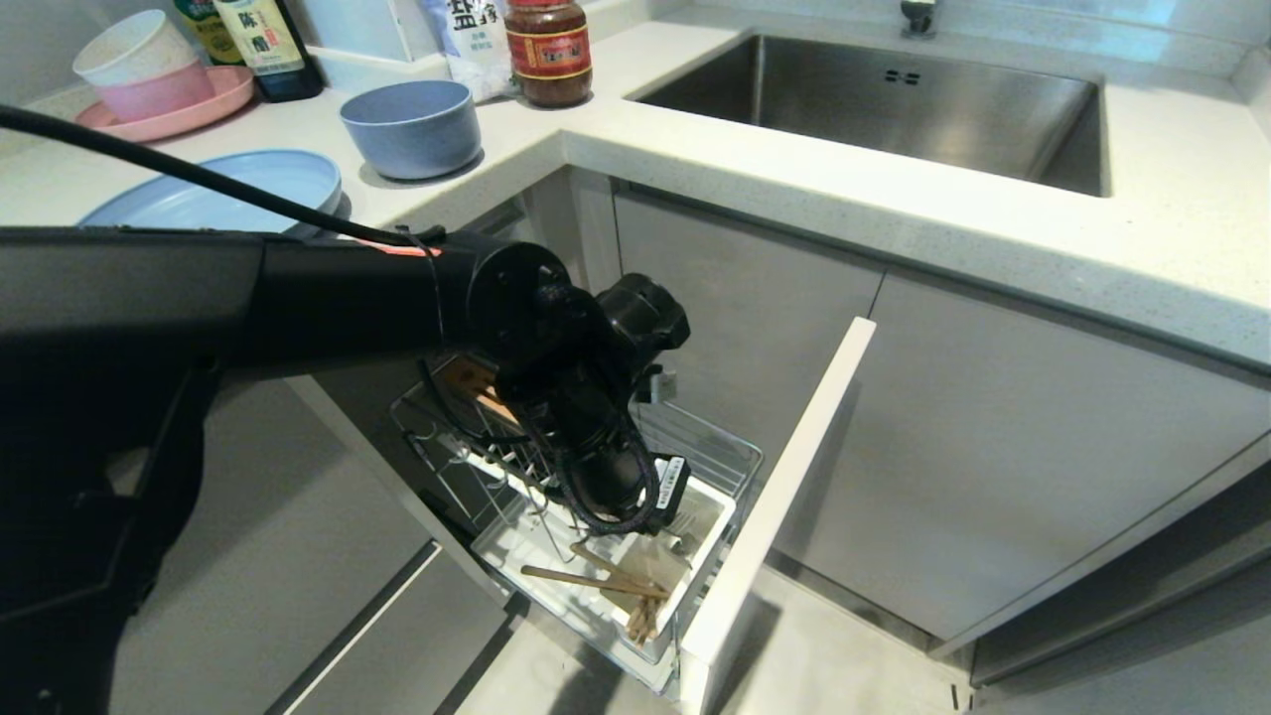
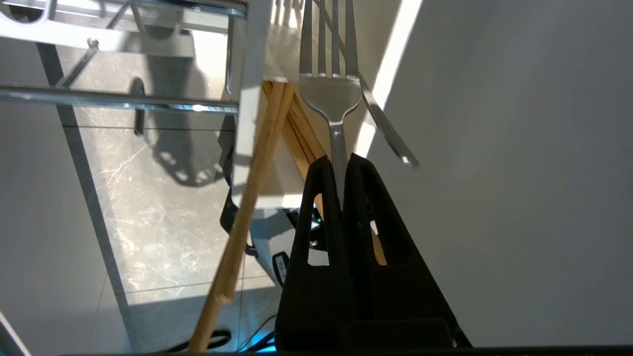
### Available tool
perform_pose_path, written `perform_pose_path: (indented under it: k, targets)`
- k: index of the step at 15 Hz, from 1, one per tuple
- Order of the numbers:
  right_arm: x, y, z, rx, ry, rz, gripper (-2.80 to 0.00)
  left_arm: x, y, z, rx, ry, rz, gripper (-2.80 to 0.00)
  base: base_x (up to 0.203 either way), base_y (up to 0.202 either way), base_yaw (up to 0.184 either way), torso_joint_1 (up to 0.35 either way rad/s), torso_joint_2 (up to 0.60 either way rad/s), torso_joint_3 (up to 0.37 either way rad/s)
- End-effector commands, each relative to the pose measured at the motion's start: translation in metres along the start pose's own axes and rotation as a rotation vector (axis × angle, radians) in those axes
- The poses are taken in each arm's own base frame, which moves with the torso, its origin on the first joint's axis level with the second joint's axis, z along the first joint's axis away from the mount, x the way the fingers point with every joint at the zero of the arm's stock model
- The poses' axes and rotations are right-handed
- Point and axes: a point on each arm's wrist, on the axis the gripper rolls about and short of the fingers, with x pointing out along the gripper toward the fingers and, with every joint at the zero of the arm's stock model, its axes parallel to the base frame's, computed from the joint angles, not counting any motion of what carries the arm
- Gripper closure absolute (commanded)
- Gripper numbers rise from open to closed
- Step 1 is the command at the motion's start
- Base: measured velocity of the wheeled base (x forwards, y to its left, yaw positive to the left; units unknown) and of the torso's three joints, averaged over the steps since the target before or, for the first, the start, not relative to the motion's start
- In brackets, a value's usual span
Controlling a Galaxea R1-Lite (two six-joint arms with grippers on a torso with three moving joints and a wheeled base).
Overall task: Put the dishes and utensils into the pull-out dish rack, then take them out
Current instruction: Pick up the fork and place it in the cupboard
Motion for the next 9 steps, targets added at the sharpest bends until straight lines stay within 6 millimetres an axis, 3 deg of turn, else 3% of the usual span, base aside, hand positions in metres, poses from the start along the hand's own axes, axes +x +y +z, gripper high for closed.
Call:
perform_pose_path:
  k: [1,9]
  targets:
    - [0.0,0.0,0.0,0.001,-0.003,0.0,0.0,0.009,0.001,0.005,-0.013,0.013,0.004,0.0,0.0,0.0,0.0,0.0,0.0,0.0]
    - [0.0,0.0,0.0,0.0,-0.003,0.0,0.0,0.036,0.001,0.013,-0.016,0.036,0.011,0.0,0.0,0.0,0.0,0.0,0.0,0.0]
